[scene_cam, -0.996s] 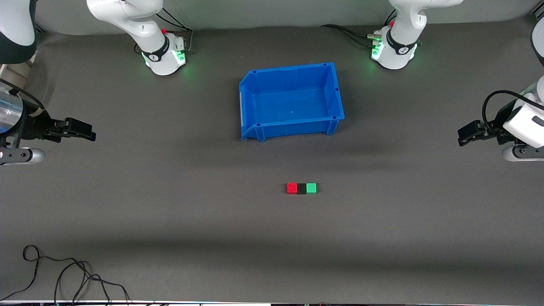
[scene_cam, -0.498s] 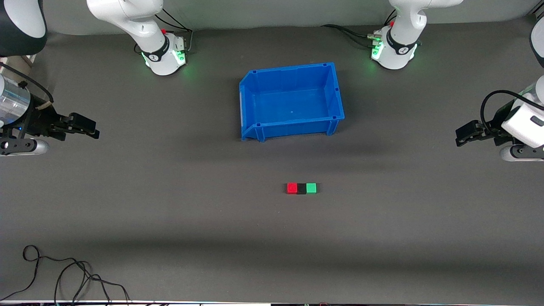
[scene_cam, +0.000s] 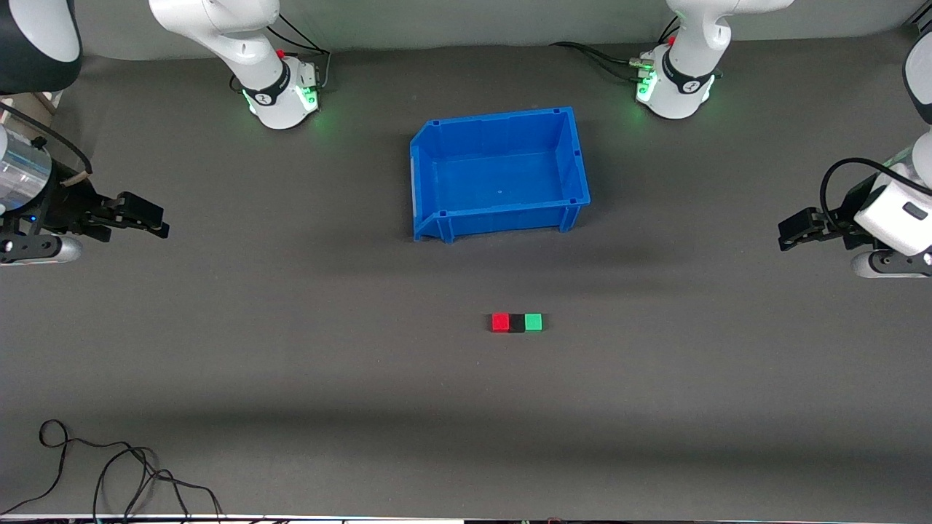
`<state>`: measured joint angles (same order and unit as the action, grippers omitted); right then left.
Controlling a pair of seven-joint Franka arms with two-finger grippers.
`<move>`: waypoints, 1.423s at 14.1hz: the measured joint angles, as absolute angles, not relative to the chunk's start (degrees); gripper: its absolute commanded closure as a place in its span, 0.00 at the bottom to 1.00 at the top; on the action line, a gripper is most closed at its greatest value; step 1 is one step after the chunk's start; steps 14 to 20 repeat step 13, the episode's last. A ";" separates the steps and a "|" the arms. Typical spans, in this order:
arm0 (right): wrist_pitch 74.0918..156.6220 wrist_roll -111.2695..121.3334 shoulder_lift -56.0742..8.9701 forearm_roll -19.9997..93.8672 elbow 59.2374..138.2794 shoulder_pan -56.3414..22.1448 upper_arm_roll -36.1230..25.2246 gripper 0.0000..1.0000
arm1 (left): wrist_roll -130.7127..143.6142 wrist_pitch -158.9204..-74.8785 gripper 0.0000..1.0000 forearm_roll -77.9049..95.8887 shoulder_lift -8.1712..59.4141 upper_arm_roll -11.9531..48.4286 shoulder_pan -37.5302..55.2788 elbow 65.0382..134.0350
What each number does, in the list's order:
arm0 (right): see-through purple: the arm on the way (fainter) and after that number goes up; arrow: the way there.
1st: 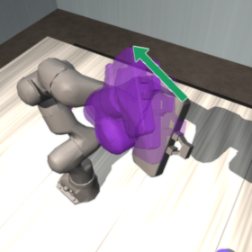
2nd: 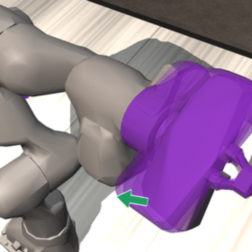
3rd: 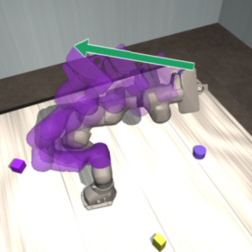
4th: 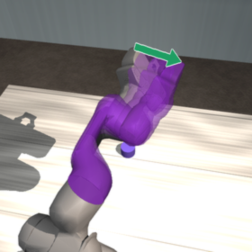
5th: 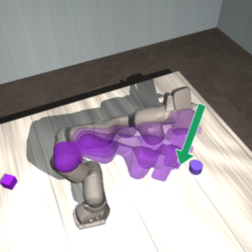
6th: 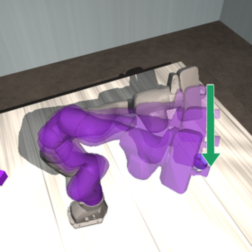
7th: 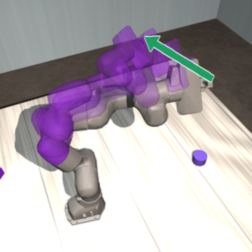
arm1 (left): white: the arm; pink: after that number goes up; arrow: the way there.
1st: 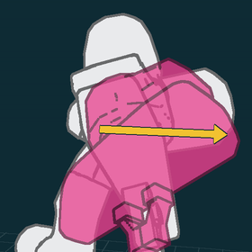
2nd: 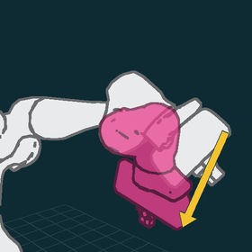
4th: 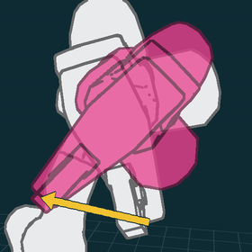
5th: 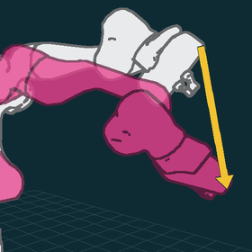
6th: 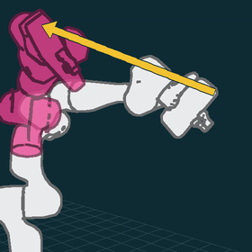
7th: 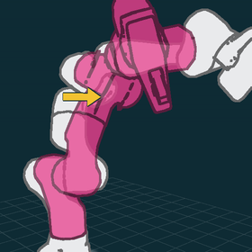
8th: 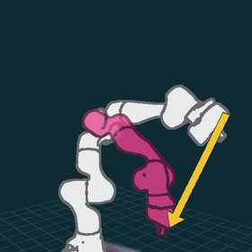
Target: Attach green and red cubes to black cube
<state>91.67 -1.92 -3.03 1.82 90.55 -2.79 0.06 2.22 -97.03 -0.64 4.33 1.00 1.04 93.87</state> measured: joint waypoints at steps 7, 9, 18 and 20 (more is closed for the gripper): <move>93.05 -1.91 -2.98 1.37 90.91 -4.23 0.00 0.01 | 1.43 -96.85 0.00 -0.64 4.33 0.74 0.82 93.97; 93.05 -1.91 -2.98 1.37 90.91 -4.23 -0.04 0.01 | 1.36 -96.87 0.00 -0.64 4.34 0.69 0.82 94.01; 93.05 -1.91 -2.98 1.37 90.92 -4.23 -0.10 0.01 | 1.37 -96.88 0.00 -0.67 4.52 0.67 0.83 94.17; 93.05 -1.91 -2.98 1.37 90.92 -4.23 -0.10 0.01 | 1.37 -96.88 0.00 -0.67 4.52 0.67 0.83 94.17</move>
